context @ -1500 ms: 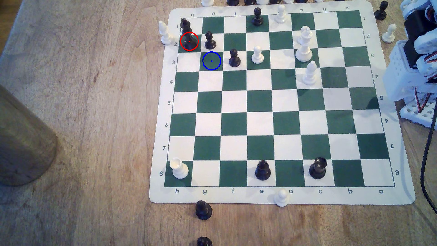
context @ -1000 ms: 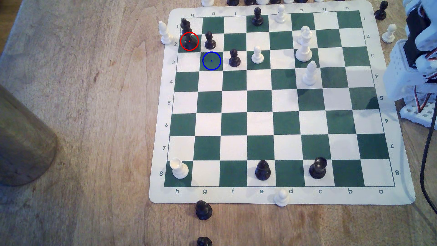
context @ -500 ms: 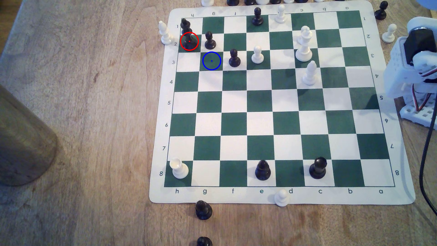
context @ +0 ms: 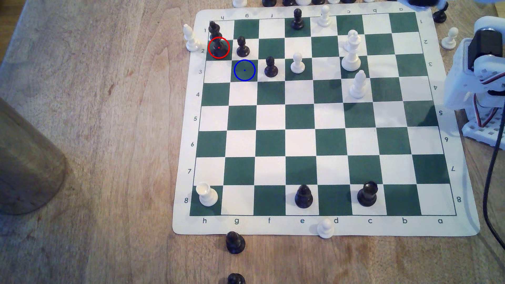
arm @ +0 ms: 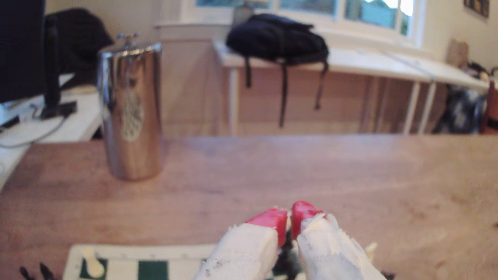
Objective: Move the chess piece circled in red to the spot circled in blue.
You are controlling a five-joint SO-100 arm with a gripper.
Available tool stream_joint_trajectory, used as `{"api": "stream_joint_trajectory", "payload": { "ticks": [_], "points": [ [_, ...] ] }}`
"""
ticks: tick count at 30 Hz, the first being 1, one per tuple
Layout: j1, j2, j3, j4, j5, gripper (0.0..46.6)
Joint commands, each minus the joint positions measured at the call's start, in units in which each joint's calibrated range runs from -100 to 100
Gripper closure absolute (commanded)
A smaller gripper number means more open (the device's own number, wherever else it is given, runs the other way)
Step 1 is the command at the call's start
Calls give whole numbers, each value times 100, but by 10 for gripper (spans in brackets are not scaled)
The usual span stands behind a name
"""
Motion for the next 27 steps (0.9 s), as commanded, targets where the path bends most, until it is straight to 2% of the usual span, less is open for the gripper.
{"api": "stream_joint_trajectory", "payload": {
  "ticks": [1, 6, 8, 14, 16, 20, 22, 24, 27],
  "points": [
    [121, 1368, -981, -361, -298, 445],
    [293, 2947, -1879, -492, -396, 426],
    [324, 3787, -2776, 16, -567, 423],
    [199, 4781, -3728, 106, -698, 406],
    [183, 5061, -3955, 114, -737, 389],
    [293, 5901, -4599, 98, -855, 313],
    [355, 6360, -4880, 49, -816, 285],
    [402, 6640, -5043, 24, -737, 281],
    [481, 7183, -5396, -74, -757, 281]
  ]
}}
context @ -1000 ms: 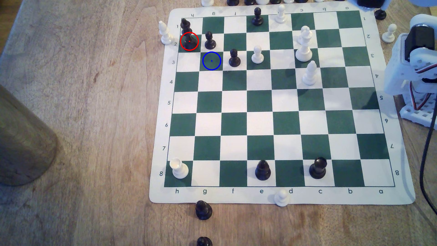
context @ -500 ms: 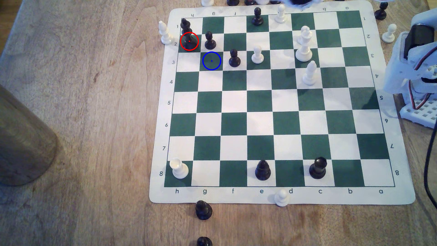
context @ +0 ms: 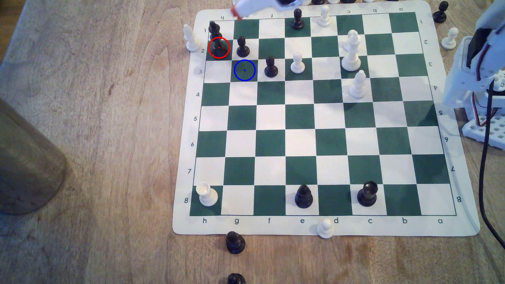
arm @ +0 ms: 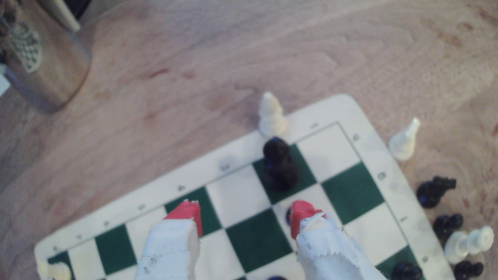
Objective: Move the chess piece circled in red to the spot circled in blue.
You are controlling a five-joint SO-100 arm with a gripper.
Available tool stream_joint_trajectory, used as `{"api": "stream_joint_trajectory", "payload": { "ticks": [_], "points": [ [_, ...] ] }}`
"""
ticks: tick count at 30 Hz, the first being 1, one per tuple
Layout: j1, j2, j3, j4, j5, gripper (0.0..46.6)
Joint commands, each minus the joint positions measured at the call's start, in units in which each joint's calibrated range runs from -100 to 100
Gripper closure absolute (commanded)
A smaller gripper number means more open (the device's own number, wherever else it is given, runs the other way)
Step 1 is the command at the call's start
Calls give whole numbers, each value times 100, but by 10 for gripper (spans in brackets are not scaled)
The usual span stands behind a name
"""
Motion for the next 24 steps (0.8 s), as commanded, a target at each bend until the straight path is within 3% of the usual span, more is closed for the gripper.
{"api": "stream_joint_trajectory", "payload": {
  "ticks": [1, 9, 24],
  "points": [
    [90, 380, -896, -194, -15, 281],
    [90, 1254, -1802, -301, 132, 283],
    [58, 2528, -2473, -432, 10, 264]
  ]
}}
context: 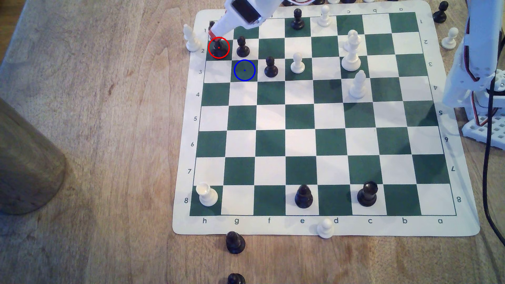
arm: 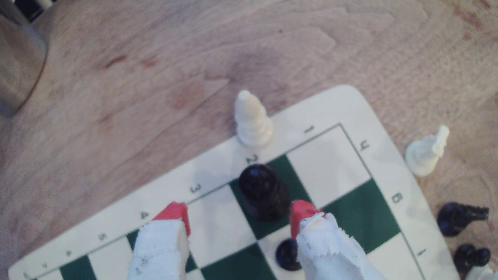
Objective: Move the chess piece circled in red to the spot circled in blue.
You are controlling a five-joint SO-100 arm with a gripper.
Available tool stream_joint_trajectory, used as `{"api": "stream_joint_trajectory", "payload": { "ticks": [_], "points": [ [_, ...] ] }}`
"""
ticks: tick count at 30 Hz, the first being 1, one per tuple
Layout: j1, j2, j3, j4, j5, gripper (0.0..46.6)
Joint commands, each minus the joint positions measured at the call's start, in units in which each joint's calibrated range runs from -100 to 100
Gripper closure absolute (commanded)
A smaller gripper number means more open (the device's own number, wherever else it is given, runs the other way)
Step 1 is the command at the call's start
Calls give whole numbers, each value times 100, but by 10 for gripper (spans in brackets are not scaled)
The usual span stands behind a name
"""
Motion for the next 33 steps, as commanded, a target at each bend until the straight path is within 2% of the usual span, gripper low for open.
{"api": "stream_joint_trajectory", "payload": {
  "ticks": [1, 27, 33],
  "points": [
    [-45, 48, -575, -226, -10, 265],
    [-45, 965, -1382, -537, -54, 289],
    [-61, 957, -1382, -512, -68, 337]
  ]
}}
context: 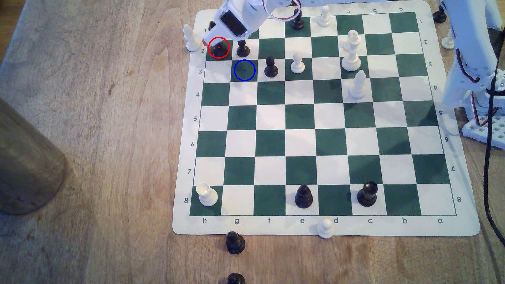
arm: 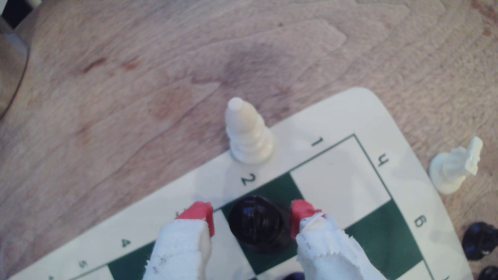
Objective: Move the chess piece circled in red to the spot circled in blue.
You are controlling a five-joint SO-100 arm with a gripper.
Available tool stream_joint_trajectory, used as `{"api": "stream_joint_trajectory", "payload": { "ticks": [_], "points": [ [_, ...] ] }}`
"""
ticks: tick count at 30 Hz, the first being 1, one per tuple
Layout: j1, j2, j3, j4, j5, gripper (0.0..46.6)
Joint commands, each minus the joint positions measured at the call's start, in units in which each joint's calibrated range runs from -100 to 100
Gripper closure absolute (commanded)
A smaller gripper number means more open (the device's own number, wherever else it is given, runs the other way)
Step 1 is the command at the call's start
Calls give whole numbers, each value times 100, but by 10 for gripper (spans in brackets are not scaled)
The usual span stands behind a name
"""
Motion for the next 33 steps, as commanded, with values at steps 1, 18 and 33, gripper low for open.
{"api": "stream_joint_trajectory", "payload": {
  "ticks": [1, 18, 33],
  "points": [
    [-69, -250, -533, -82, -20, 338],
    [-116, -156, -642, -98, -5, 383],
    [-84, -165, -741, -25, 20, 439]
  ]
}}
